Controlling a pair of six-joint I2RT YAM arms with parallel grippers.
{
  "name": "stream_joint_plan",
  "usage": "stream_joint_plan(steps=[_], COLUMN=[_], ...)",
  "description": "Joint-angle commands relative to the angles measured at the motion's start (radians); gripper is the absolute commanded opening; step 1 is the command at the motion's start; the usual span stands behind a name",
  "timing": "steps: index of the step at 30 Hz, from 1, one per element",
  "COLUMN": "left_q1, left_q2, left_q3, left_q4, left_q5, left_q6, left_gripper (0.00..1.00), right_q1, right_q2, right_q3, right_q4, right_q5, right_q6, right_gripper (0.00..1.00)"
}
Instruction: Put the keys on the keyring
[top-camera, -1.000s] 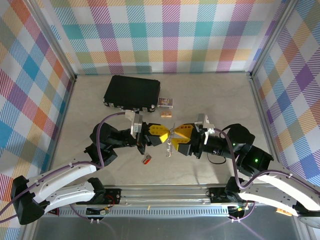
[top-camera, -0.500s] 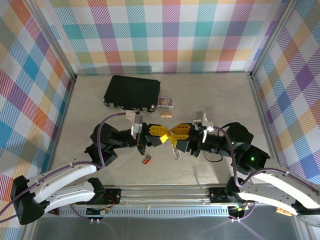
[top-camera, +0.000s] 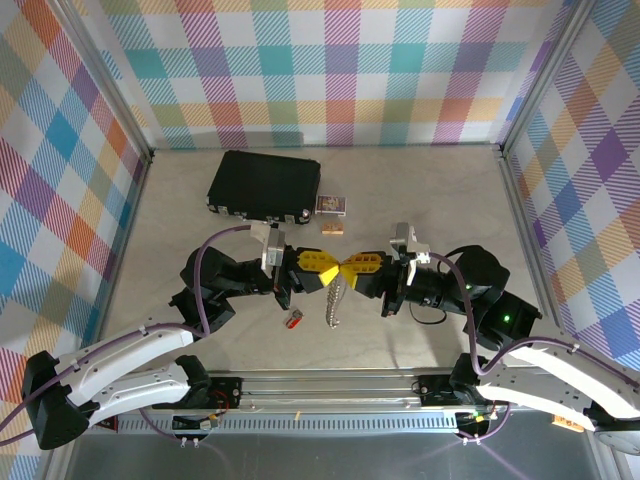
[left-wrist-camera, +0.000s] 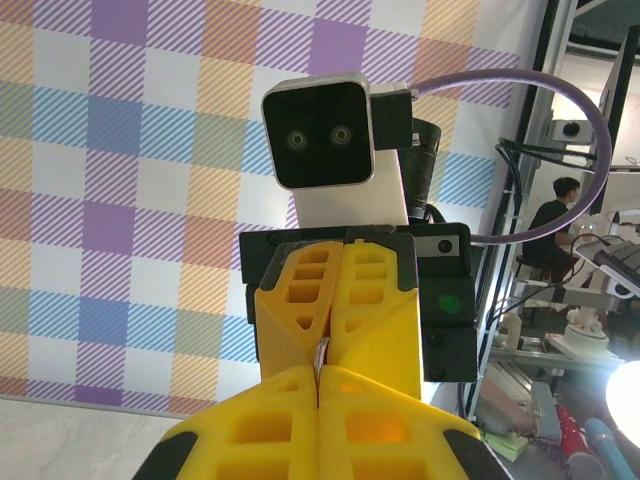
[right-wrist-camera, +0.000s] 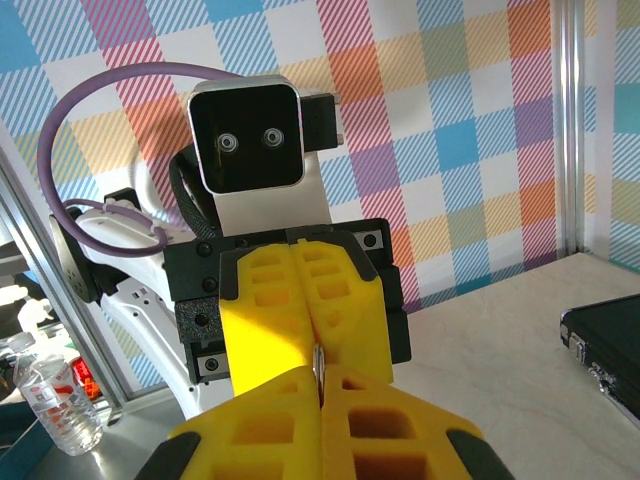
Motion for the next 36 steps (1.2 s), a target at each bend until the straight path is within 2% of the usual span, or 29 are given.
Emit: stream_joint_plan(steps=[1, 3, 9, 15, 23, 36], left_q1=[-0.004, -0.004, -0.004, -0.004, -0.004, -0.004], left_q2=[-0.016, -0.031, -0.078, -0.095, -0.083, -0.017], left_q3=[0.007, 0.024, 0.108, 0.189, 0.244, 0.283], left_q4=[-0.003, -0.096, -0.452, -0.667, -0.751, -0.79], left_q5=[0.022, 0.017, -0.023, -0.025, -0.004, -0.008], left_q6=[0.015, 0.059, 0.219, 0.302, 0.328, 0.365], left_gripper=[0.0, 0.0, 0.16, 0.2, 0.21, 0.2], right_q1=[0.001, 0.002, 0.001, 0.001, 0.002, 0.002], right_q2=[-0.006, -0.009, 0.029, 0.131, 0.224, 0.248], right_q3=[0.006, 0.035, 0.191, 0.353, 0.444, 0.468], right_q4=[0.006, -0.064, -0.378, -0.617, -0.728, -0.751], right_q5=[-0.01, -0.009, -0.037, -0.067, -0.067, -0.056], right_q6=[-0.037, -0.079, -0.237, -0.373, -0.441, -0.473], right_gripper=[0.0, 0.0, 0.0, 0.0, 0.0, 0.0])
